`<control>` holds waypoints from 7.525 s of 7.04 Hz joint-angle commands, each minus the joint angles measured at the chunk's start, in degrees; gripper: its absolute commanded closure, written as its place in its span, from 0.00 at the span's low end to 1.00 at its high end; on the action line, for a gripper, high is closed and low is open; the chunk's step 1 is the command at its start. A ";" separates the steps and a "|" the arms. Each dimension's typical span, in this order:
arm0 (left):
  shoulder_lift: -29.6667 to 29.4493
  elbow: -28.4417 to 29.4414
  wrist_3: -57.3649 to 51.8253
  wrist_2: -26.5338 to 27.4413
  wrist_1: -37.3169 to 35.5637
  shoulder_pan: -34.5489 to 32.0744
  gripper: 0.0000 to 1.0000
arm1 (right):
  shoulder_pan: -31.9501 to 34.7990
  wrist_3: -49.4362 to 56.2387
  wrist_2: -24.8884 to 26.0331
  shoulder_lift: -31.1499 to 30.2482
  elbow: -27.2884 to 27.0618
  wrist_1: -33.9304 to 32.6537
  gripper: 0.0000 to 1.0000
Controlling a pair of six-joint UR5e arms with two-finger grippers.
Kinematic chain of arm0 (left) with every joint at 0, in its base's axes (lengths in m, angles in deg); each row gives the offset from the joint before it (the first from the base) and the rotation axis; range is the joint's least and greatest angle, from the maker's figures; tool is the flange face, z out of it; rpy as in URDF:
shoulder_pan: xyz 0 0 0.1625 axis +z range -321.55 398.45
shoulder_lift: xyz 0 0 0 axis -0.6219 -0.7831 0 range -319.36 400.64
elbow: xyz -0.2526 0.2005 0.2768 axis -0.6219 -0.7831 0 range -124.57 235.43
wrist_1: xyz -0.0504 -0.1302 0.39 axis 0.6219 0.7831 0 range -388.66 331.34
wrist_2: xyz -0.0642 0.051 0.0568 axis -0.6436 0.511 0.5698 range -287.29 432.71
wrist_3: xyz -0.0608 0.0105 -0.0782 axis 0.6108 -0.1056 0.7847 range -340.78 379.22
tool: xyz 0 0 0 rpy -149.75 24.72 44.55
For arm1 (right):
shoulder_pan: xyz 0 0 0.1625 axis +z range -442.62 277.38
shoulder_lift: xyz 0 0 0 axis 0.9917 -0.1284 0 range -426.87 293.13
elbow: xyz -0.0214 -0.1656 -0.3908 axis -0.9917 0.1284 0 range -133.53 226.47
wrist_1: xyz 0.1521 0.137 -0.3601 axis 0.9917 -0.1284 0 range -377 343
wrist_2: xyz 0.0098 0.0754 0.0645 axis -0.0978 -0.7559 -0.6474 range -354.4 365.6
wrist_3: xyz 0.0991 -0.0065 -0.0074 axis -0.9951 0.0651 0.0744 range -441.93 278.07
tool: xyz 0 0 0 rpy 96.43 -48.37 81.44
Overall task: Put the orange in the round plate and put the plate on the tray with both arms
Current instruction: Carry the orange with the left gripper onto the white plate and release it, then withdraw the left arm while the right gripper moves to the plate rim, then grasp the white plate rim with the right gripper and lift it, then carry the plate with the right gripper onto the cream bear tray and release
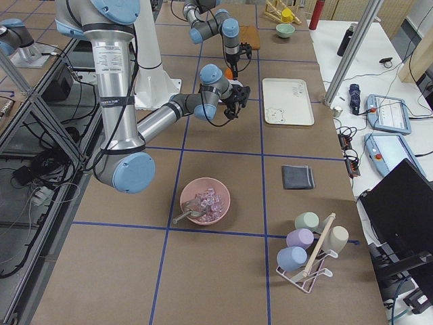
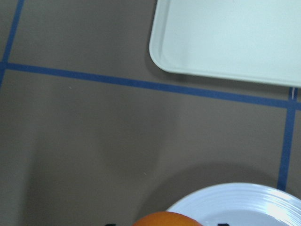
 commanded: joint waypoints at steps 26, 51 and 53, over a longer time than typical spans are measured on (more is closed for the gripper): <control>40.02 2.34 -85.75 -36.51 7.05 -64.36 0.01 | -34.30 -38.95 41.59 16.75 15.01 1.06 0.68; 53.18 -8.88 -85.40 -35.98 6.71 -65.41 0.01 | -22.03 -39.56 51.35 23.96 20.54 16.44 1.00; 53.82 -9.53 -85.23 -36.07 6.71 -65.32 0.01 | -17.46 -40.87 51.17 30.41 33.20 16.18 1.00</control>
